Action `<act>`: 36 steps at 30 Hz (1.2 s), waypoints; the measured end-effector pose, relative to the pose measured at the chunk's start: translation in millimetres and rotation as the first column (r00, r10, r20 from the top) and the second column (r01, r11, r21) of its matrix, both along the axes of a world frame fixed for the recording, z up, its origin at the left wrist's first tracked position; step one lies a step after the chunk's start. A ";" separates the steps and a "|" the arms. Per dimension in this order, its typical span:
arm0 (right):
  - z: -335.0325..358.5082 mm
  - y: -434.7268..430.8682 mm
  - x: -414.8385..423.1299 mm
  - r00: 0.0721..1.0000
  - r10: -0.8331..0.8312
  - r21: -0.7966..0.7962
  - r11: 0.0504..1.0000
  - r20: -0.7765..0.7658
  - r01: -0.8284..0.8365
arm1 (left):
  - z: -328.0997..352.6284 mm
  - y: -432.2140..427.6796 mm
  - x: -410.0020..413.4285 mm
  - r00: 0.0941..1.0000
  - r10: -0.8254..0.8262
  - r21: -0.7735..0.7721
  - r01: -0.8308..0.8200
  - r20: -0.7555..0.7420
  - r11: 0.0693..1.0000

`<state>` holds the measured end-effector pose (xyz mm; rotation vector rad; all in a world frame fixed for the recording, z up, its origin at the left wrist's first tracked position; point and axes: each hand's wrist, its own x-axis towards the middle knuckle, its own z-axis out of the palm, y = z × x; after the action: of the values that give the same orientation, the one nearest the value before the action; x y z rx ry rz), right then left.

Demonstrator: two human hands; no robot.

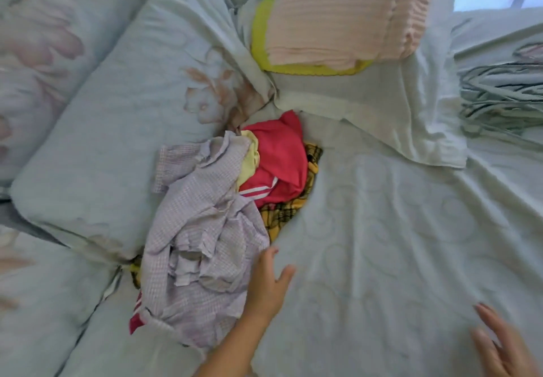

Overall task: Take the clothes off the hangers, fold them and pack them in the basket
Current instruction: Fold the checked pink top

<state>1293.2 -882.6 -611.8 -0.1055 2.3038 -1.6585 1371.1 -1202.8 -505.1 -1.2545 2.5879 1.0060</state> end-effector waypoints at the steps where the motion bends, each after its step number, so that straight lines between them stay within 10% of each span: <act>1: 1.3 -29.5 5.7 0.999 0.045 0.040 0.998 0.015 -0.046 | 8.4 -38.5 -0.3 0.999 0.034 -0.137 -0.039 -0.041 0.990; 4: 3.7 -108.3 20.8 0.976 0.088 0.020 0.995 0.201 -0.094 | 29.1 -149.5 -2.1 0.994 0.106 -0.548 -0.068 0.037 0.834; 6: 2.3 -142.1 16.7 0.972 0.050 0.125 0.989 0.230 -0.081 | 35.4 -203.4 -0.4 0.959 0.176 -0.560 -0.022 0.222 0.828; 9: 12.0 -164.3 12.5 0.955 0.027 0.171 0.982 0.295 -0.081 | 34.5 -232.6 -1.5 0.953 0.092 -0.349 0.015 0.288 0.937; 13: 25.6 -176.4 5.8 0.962 0.023 0.188 0.979 0.273 -0.077 | 44.7 -184.1 -18.1 0.994 0.056 -0.007 -0.057 -0.093 0.998; 18: 78.8 -181.1 10.3 0.838 0.020 -0.198 0.975 0.546 0.105 | 55.1 -54.5 -37.2 0.936 0.168 0.631 0.069 -0.308 0.773; 22: 131.7 -175.5 -3.9 0.773 0.073 -0.396 0.887 0.631 0.239 | 51.5 33.3 -40.2 0.932 -0.128 0.620 0.324 -0.340 0.714; 30: 235.2 -55.1 -17.9 0.858 -0.075 -0.189 0.962 0.508 0.196 | 115.0 105.2 -26.3 0.746 -0.610 0.719 0.576 -0.267 0.390; 36: 341.6 19.9 -10.8 0.929 0.134 -0.186 0.980 0.345 -0.073 | 186.5 92.6 -35.8 0.919 -0.282 0.488 0.387 -0.276 0.783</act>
<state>1282.4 -862.7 -270.2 0.0353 1.8571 -1.6609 1335.4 -1110.2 -318.6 -0.5531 2.2657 1.6652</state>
